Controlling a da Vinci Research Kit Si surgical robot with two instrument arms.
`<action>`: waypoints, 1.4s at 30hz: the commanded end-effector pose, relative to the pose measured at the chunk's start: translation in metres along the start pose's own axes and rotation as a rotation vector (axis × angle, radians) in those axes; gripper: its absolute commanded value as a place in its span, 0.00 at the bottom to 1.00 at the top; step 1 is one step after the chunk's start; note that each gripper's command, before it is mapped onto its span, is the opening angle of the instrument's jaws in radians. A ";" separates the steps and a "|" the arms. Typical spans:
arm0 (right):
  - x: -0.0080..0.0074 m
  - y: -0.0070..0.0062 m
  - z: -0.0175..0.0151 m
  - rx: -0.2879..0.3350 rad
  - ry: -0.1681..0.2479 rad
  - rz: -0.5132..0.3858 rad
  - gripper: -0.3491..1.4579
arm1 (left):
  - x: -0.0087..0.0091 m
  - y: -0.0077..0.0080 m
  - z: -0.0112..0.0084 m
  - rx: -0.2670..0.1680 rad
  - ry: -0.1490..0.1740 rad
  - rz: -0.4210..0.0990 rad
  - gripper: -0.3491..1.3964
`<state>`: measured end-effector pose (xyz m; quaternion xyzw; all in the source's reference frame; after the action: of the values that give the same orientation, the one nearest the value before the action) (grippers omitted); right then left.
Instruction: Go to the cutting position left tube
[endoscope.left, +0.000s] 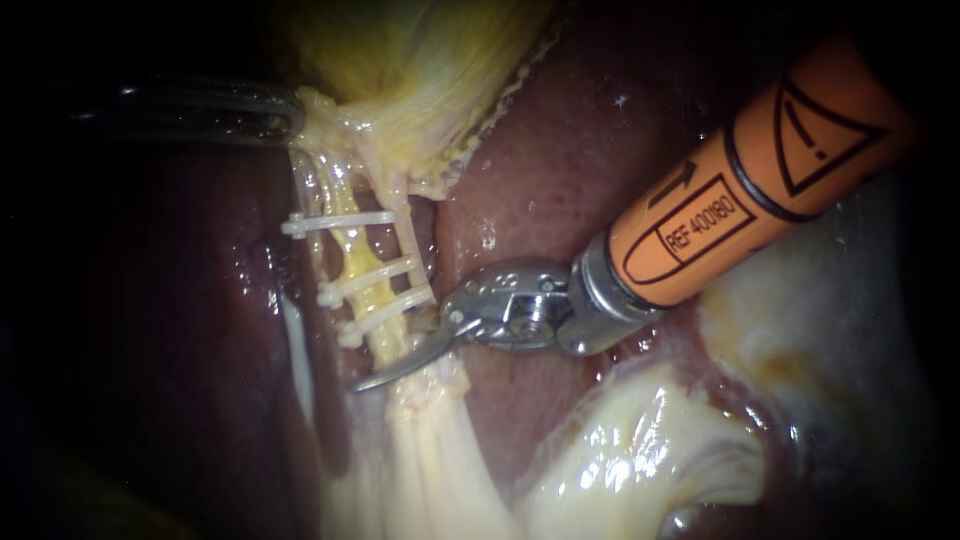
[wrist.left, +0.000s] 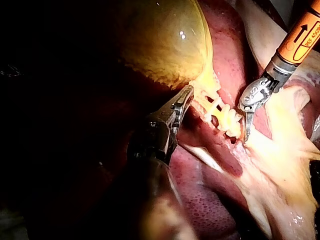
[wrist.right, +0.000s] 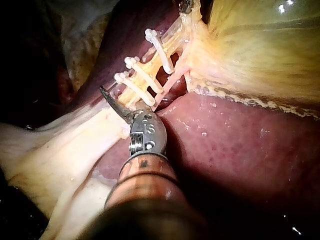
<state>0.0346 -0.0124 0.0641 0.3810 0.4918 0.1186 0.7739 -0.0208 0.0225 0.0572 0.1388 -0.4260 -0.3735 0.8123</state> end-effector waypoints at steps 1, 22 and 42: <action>0.0000 0.0000 0.0000 0.001 -0.001 0.000 0.96 | 0.0000 0.0000 0.0000 0.000 0.000 0.000 0.00; 0.0018 0.0018 -0.0028 0.012 0.006 0.015 0.96 | 0.0000 0.0000 -0.0001 0.000 0.000 0.000 0.00; 0.0045 0.0030 -0.0034 -0.003 0.024 0.021 0.96 | 0.0000 0.0000 -0.0001 0.000 0.000 0.001 0.00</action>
<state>0.0346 -0.0061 0.0624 0.3839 0.4971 0.1323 0.7668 -0.0207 0.0225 0.0571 0.1387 -0.4260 -0.3733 0.8124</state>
